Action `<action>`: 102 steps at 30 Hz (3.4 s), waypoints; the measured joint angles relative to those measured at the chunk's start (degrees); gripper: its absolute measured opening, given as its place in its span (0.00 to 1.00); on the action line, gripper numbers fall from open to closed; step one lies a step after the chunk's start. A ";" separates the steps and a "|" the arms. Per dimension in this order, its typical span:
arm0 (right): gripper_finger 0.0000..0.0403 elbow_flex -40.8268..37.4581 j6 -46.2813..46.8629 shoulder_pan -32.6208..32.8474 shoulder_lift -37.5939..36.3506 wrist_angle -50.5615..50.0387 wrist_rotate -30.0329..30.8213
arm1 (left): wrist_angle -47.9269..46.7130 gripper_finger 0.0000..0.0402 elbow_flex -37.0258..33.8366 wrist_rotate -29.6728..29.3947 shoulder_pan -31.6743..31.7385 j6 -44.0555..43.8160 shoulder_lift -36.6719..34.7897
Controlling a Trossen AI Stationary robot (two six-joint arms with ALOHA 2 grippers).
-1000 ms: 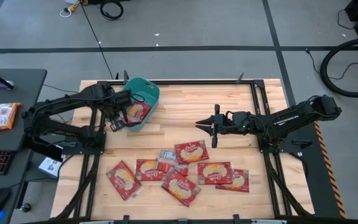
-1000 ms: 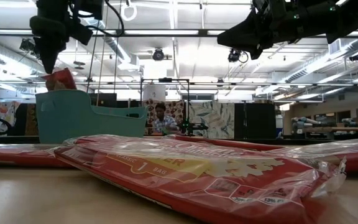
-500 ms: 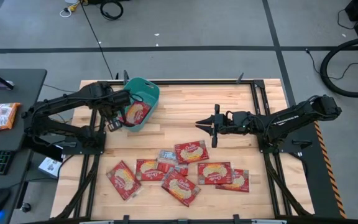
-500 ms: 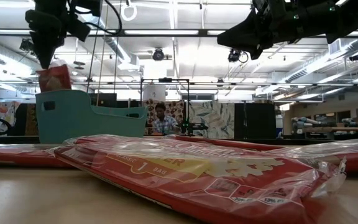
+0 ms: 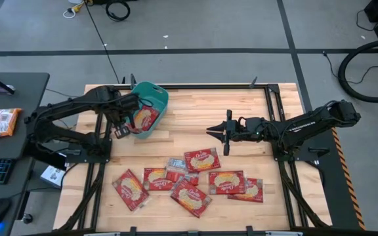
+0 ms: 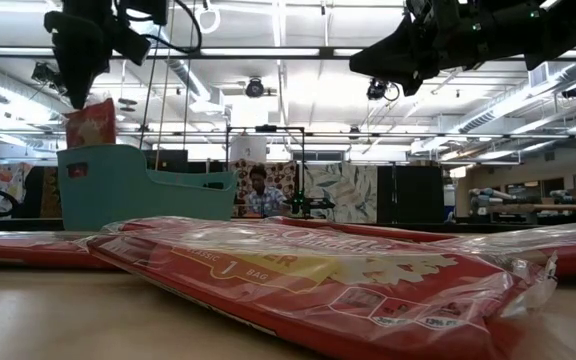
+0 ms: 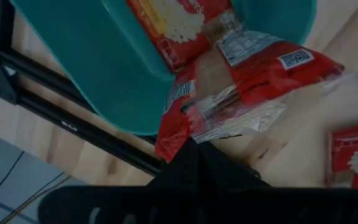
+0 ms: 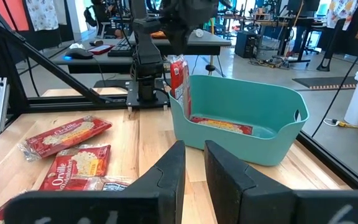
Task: Sort popcorn bags into baskets
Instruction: Put the red popcorn bag into the green bin
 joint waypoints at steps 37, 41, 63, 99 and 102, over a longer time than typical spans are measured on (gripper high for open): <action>0.16 -0.02 0.01 0.02 0.01 -0.07 -0.39 | 28.09 0.00 -0.07 -15.25 10.94 19.51 15.87; 0.16 -0.02 0.01 0.02 0.01 -0.07 -0.44 | 30.56 0.00 -0.07 -13.22 13.19 22.19 15.87; 0.16 -0.02 0.01 0.33 0.01 -0.21 -0.52 | 34.84 0.11 -0.09 -11.25 14.00 25.61 22.12; 0.16 -0.02 0.01 0.28 0.01 -0.94 -0.44 | 54.67 0.26 -0.01 16.03 -16.92 17.84 33.52; 0.16 -0.02 0.01 0.28 0.01 -0.82 -0.44 | 56.51 0.26 0.00 16.65 -16.92 12.81 35.35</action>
